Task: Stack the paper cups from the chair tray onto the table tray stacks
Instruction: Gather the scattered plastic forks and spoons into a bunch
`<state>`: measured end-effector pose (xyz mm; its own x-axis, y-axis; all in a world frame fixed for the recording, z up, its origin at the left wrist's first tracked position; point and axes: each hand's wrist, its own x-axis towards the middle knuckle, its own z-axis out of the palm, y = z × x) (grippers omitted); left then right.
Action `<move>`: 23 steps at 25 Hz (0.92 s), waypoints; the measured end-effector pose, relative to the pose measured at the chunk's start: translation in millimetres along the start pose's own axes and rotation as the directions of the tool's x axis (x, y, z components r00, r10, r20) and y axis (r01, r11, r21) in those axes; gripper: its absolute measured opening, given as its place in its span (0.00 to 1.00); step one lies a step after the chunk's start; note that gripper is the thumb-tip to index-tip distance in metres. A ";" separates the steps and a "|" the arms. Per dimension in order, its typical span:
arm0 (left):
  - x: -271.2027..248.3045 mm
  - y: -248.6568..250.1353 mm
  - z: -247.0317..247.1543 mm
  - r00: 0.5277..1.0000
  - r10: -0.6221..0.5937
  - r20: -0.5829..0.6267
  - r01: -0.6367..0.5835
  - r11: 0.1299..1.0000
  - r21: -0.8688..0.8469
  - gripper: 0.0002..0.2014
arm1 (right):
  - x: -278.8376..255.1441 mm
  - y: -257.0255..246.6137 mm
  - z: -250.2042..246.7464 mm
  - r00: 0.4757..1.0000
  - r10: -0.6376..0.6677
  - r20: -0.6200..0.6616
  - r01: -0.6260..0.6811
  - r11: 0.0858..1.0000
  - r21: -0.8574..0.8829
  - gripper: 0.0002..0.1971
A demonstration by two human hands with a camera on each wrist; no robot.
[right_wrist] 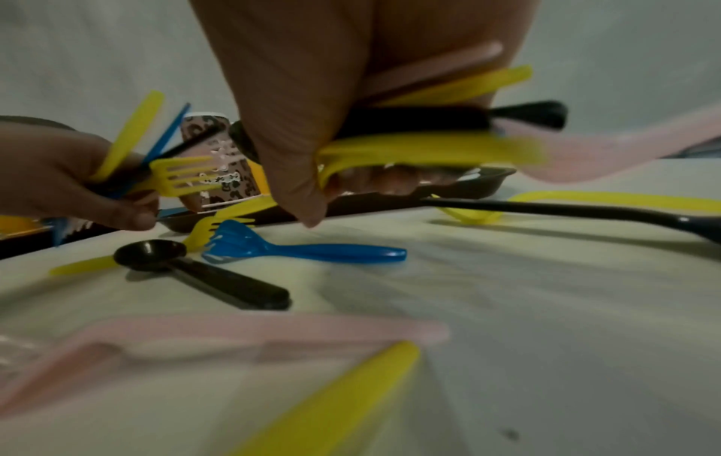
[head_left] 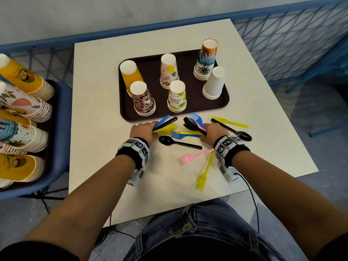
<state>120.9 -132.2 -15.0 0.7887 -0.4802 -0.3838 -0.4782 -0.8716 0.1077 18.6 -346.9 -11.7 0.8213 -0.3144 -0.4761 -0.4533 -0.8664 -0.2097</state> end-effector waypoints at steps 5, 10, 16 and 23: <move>-1.9 -10.6 20.3 0.992 -0.080 0.095 0.088 0.992 -0.087 0.19 | 4.8 -8.2 9.4 0.997 -0.045 0.058 0.050 0.996 -0.074 0.14; -16.1 -21.8 29.0 0.993 -0.104 0.063 0.112 0.983 -0.147 0.16 | 9.4 -5.1 14.7 0.993 -0.047 0.109 0.062 0.988 -0.142 0.15; -28.9 -14.5 18.3 0.987 -0.160 -0.019 0.154 0.971 -0.184 0.16 | 3.0 -8.7 16.6 0.996 -0.052 0.076 0.072 0.952 -0.296 0.15; -33.5 31.9 0.8 0.990 0.139 -0.031 -0.139 0.990 0.002 0.16 | -3.8 -7.3 -1.2 0.998 -0.046 0.041 0.053 0.980 -0.193 0.15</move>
<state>79.0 -143.9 0.6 0.7265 -0.5994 -0.3361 -0.5839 -0.7963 0.1579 19.3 -339.8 -7.3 0.8263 -0.2585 -0.5005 -0.3340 -0.9403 -0.0658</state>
